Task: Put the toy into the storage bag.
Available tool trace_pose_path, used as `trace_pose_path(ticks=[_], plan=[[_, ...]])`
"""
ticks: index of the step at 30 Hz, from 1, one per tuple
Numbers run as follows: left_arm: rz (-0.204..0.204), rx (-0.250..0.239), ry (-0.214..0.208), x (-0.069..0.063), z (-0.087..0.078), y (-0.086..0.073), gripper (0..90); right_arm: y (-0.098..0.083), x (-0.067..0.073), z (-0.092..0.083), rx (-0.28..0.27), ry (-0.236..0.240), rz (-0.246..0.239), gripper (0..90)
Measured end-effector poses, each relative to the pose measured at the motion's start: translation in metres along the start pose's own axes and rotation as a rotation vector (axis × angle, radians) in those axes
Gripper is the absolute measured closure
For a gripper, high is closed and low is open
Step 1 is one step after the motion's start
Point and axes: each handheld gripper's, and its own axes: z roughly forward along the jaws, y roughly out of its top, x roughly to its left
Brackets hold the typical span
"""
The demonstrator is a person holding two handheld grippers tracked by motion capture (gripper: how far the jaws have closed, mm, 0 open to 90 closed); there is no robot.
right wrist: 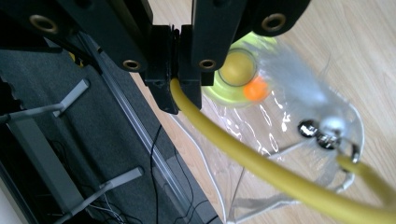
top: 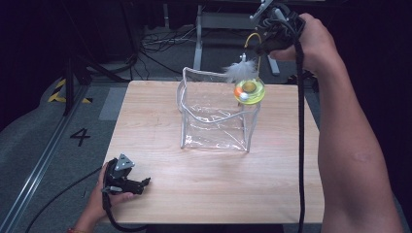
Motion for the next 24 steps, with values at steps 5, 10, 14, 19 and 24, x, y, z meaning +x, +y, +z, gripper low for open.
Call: trace_pose_path(ticks=[5, 10, 14, 19, 24], plan=[[0.000, 0.000, 0.000, 0.000, 0.000, 0.000, 0.4, 0.007, 0.008, 0.014, 0.001, 0.031, -0.018, 88.1], [-0.001, -0.003, 0.001, 0.000, 0.000, 0.000, 0.4, 0.008, 0.015, 0.034, 0.023, 0.068, -0.036, 88.1], [-0.001, -0.003, 0.002, 0.000, 0.000, 0.000, 0.4, 0.006, 0.020, 0.050, 0.035, 0.093, -0.043, 88.1], [0.000, -0.003, 0.002, 0.000, 0.000, 0.000, 0.4, -0.001, 0.028, 0.075, 0.059, 0.130, -0.048, 88.1], [0.000, -0.004, 0.002, 0.000, 0.000, 0.000, 0.4, -0.010, 0.035, 0.094, 0.088, 0.155, -0.058, 88.1]])
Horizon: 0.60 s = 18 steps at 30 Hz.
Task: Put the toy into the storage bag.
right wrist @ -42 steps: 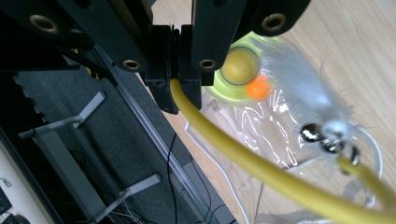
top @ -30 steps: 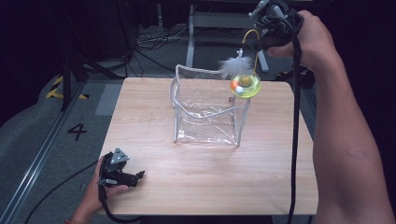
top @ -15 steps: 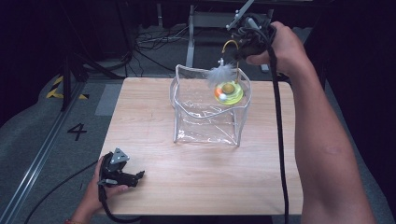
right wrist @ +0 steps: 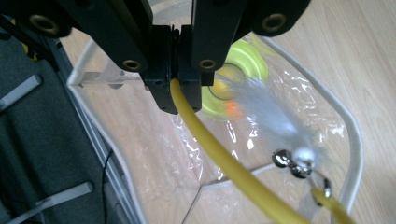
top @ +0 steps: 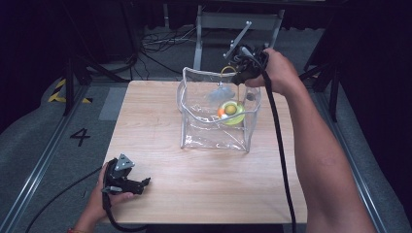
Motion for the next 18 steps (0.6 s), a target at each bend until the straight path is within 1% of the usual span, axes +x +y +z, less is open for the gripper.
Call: trace_pose_path(ticks=[2, 5, 9, 12, 14, 16, 18], plan=[[0.000, 0.000, 0.000, 0.000, 0.000, 0.000, 0.4, -0.003, 0.001, 0.007, 0.010, 0.010, 0.002, 88.1], [-0.003, -0.002, -0.002, 0.000, 0.000, 0.000, 0.4, -0.009, 0.004, 0.015, 0.011, 0.026, 0.002, 88.1], [0.000, 0.000, -0.001, 0.000, 0.000, 0.000, 0.4, -0.017, 0.008, 0.028, 0.032, 0.045, -0.001, 88.1], [-0.001, 0.000, -0.001, 0.000, 0.000, 0.000, 0.4, -0.022, 0.010, 0.036, 0.043, 0.056, 0.004, 88.1], [0.001, 0.000, -0.002, 0.000, 0.000, 0.000, 0.4, -0.025, 0.011, 0.040, 0.055, 0.072, 0.003, 88.1], [0.000, 0.000, -0.002, 0.000, 0.000, 0.000, 0.4, -0.027, 0.011, 0.045, 0.070, 0.072, 0.004, 88.1], [0.001, 0.000, -0.002, 0.000, 0.000, 0.000, 0.4, -0.030, 0.012, 0.048, 0.077, 0.082, 0.006, 88.0]])
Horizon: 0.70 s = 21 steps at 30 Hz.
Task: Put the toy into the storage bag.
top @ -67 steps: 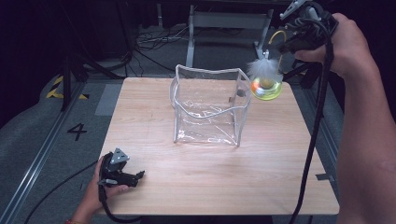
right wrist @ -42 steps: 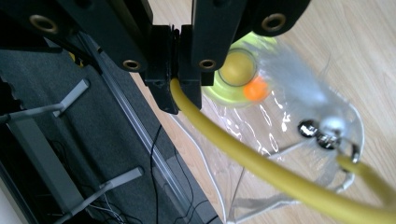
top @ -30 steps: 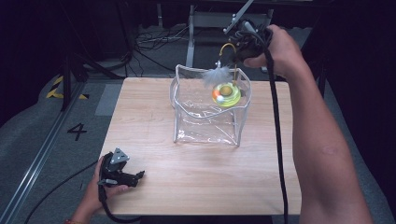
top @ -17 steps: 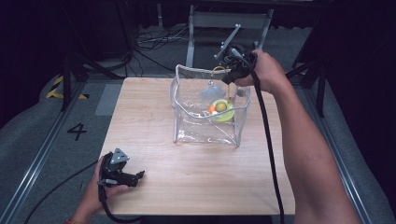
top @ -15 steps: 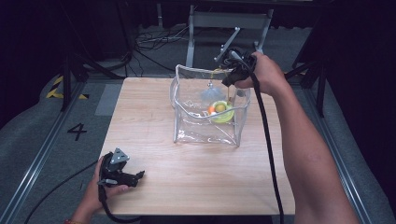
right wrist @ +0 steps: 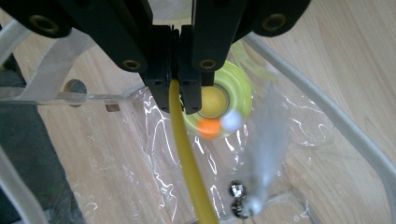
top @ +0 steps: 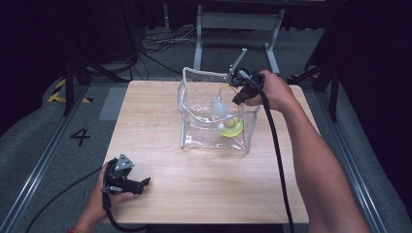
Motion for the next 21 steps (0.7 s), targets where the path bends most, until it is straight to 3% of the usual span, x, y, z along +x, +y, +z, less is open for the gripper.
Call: trace_pose_path(ticks=[11, 21], plan=[[0.005, 0.002, -0.002, 0.000, 0.000, 0.000, 0.3, -0.007, 0.001, 0.013, 0.049, 0.028, 0.004, 87.8], [0.005, 0.002, -0.002, 0.000, 0.000, 0.000, 0.4, -0.016, -0.001, 0.008, 0.009, 0.026, 0.019, 83.5]])
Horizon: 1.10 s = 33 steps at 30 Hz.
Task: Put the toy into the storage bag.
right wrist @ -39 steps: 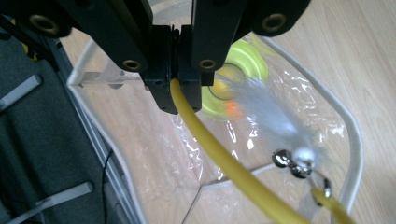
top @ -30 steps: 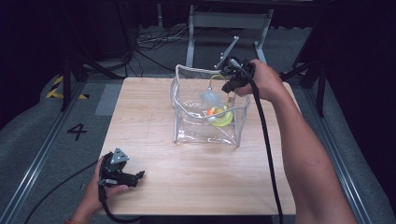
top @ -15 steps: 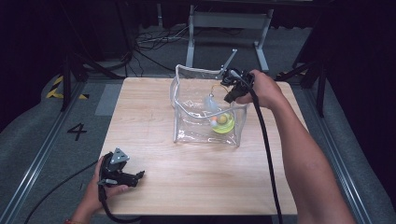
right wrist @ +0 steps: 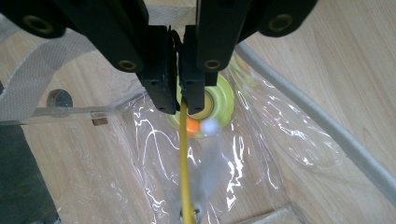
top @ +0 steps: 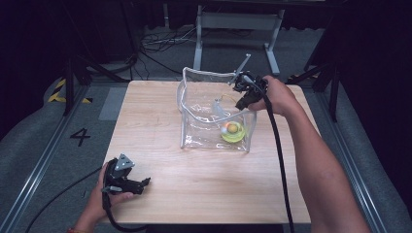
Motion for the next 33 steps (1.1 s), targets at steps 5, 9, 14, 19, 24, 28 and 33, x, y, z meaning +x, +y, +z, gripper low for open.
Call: trace_pose_path(ticks=[5, 9, 14, 19, 24, 28, 33], plan=[[0.000, 0.000, 0.000, 0.000, 0.000, 0.000, 0.4, -0.008, 0.002, -0.007, -0.056, -0.032, 0.007, 70.8], [0.000, 0.000, 0.000, 0.000, 0.000, 0.000, 0.4, -0.014, 0.002, -0.013, -0.091, -0.051, 0.014, 60.4], [0.000, 0.000, 0.000, 0.000, 0.000, 0.000, 0.4, -0.026, 0.002, -0.025, -0.162, -0.085, 0.042, 45.4], [0.000, 0.000, 0.000, 0.000, 0.000, 0.000, 0.4, -0.037, 0.004, -0.034, -0.201, -0.127, 0.060, 35.4], [0.000, 0.000, 0.000, 0.000, 0.000, 0.000, 0.4, -0.044, 0.007, -0.043, -0.219, -0.164, 0.067, 29.8], [-0.001, 0.000, 0.000, 0.000, 0.000, 0.000, 0.4, -0.054, 0.009, -0.051, -0.236, -0.182, 0.075, 26.8], [0.000, 0.000, 0.000, 0.000, 0.000, 0.000, 0.4, -0.064, 0.012, -0.056, -0.252, -0.186, 0.080, 25.9]])
